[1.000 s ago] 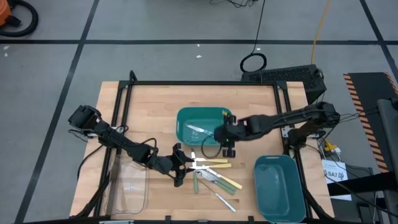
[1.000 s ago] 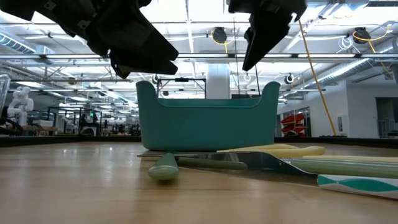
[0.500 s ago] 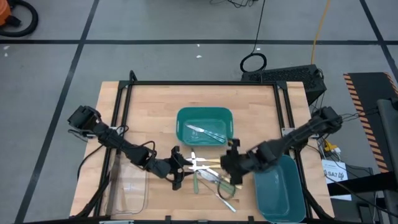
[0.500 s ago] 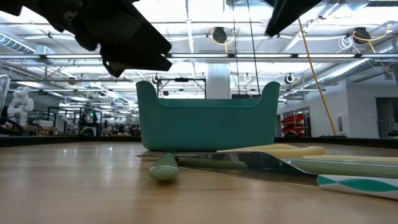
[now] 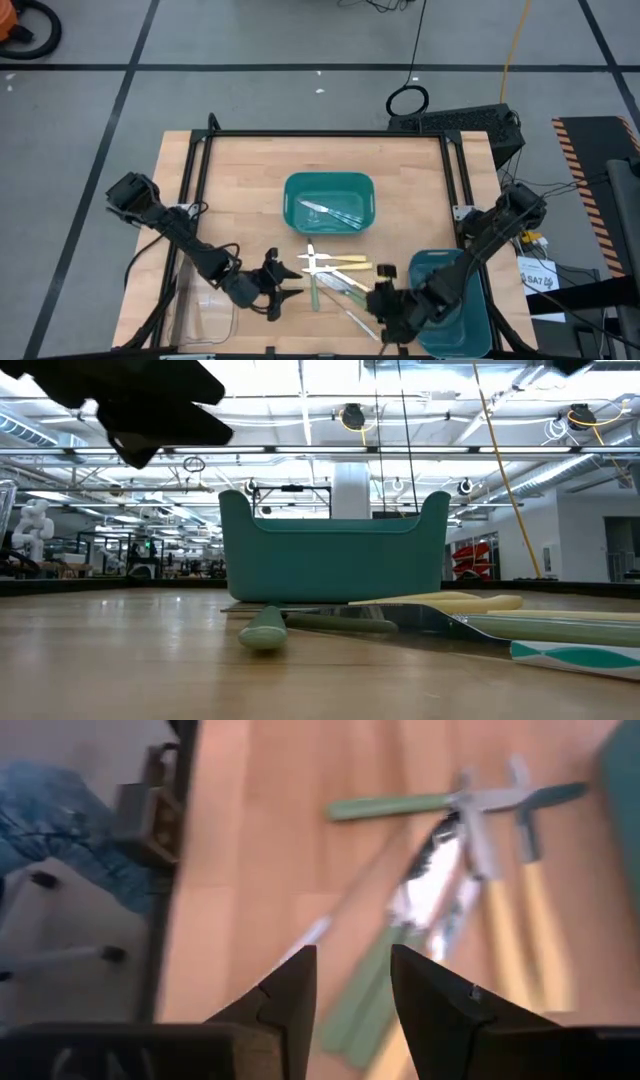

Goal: Sort silverware by color (type)
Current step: Put the blue knife into the green bin

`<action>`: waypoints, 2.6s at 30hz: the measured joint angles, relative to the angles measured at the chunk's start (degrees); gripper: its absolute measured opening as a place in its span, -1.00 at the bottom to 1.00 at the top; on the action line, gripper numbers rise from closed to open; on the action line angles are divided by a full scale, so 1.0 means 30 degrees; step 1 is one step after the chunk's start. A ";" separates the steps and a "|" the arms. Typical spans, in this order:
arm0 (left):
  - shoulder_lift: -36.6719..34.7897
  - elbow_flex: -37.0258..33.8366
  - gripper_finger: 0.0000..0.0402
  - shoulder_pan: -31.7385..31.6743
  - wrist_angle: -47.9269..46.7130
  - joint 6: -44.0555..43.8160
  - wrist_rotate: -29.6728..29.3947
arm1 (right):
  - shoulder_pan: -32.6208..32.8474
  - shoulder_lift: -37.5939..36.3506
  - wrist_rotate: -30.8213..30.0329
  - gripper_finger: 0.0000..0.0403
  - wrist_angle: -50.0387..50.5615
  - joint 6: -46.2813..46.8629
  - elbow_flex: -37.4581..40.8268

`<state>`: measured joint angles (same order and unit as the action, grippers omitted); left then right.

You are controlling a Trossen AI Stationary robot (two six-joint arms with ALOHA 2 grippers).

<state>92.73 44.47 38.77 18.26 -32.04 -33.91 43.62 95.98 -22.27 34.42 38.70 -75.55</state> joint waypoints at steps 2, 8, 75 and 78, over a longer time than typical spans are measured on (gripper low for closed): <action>0.0000 0.0000 -0.08 0.0410 -0.0001 -0.0103 -0.0445 | 0.0488 0.0327 0.0009 -0.39 -0.0444 0.0920 0.0000; 0.0000 0.0000 -0.08 0.1559 0.0006 -0.0367 -0.1580 | 0.1388 0.1835 0.0165 -0.39 -0.1997 0.2262 -0.0015; 0.0022 -0.0007 -0.08 -0.1652 0.0007 0.3831 -0.1329 | 0.0549 0.5691 0.0301 -0.90 -0.1184 0.5581 0.0029; 0.0022 -0.0007 -0.08 -0.1938 -0.0001 0.4169 -0.0987 | 0.0442 0.4967 -0.0102 -0.90 -0.1231 0.4768 0.0051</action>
<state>92.79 44.45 32.95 18.26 -19.53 -36.87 44.94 110.88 -22.57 30.73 53.01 -75.40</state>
